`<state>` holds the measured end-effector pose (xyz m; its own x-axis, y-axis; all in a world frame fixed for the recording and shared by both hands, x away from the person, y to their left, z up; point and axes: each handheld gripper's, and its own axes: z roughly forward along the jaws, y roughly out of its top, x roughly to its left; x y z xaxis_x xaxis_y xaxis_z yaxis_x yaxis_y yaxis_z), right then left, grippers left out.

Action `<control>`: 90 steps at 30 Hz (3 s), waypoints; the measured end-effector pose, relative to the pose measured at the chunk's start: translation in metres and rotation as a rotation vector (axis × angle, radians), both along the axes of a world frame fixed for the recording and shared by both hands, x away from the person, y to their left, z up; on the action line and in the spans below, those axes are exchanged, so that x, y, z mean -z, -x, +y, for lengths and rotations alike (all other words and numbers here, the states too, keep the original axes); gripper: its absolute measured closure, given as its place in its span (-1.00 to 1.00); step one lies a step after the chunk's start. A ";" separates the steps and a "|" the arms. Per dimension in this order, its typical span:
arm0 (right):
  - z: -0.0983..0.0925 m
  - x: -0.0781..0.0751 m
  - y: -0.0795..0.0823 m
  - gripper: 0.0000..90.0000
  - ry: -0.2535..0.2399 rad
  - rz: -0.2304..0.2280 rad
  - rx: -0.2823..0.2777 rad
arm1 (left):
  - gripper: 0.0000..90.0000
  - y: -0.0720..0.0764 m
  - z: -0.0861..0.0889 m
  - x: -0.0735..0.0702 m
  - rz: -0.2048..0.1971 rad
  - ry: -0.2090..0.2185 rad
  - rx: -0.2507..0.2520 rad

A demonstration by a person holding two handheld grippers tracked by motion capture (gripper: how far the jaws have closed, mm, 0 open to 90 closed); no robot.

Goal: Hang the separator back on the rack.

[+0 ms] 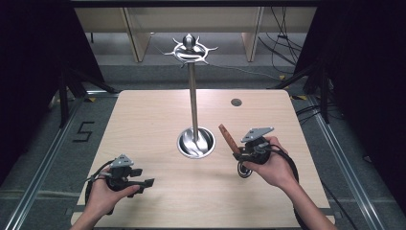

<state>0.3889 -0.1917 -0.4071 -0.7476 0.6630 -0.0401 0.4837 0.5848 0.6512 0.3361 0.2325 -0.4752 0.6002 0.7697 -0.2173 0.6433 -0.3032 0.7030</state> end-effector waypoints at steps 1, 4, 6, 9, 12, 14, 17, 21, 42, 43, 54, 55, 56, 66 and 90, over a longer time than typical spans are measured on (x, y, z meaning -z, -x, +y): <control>0.000 0.000 0.000 0.55 -0.005 -0.013 -0.002 | -0.30 0.000 0.000 0.000 0.000 0.000 -0.001; 0.000 -0.002 0.001 0.55 -0.023 -0.003 -0.001 | -0.30 0.000 0.000 0.000 -0.001 0.000 -0.001; -0.001 -0.003 0.000 0.55 -0.021 -0.021 -0.004 | -0.30 0.000 0.000 0.000 -0.001 0.000 -0.001; -0.001 -0.006 0.000 0.55 -0.026 -0.034 0.000 | -0.30 0.000 0.000 0.000 0.000 0.001 0.002; -0.001 -0.008 0.002 0.55 -0.037 -0.036 0.012 | -0.30 0.000 0.000 0.000 -0.001 0.001 0.002; -0.002 -0.011 0.002 0.55 -0.029 -0.040 0.010 | -0.30 0.000 0.000 0.000 -0.002 0.000 0.000; -0.001 -0.012 0.003 0.55 -0.048 -0.056 0.016 | -0.30 0.000 0.000 0.000 -0.003 0.000 -0.002; -0.002 -0.016 0.003 0.55 -0.061 -0.057 0.017 | -0.30 0.000 0.000 0.000 -0.003 0.001 -0.001; -0.004 -0.029 0.003 0.55 -0.126 -0.126 0.035 | -0.30 0.000 0.000 0.000 -0.001 0.001 -0.001; -0.004 -0.030 0.004 0.55 -0.126 -0.114 0.042 | -0.30 0.000 0.000 0.000 -0.002 0.004 0.000; -0.003 -0.038 0.005 0.55 -0.169 -0.117 0.074 | -0.30 0.000 0.000 -0.001 -0.011 0.002 -0.008; -0.003 -0.039 0.005 0.55 -0.174 -0.123 0.073 | -0.30 0.000 0.000 -0.001 -0.012 0.002 -0.008; -0.003 -0.040 0.005 0.55 -0.176 -0.128 0.064 | -0.30 -0.001 0.000 0.000 -0.009 0.004 -0.006; -0.004 -0.048 0.003 0.55 -0.211 -0.129 0.083 | -0.30 -0.001 0.002 -0.001 -0.010 0.008 -0.013; 0.004 -0.067 -0.002 0.55 -0.230 -0.192 0.051 | -0.30 -0.001 0.003 -0.002 -0.016 0.017 -0.021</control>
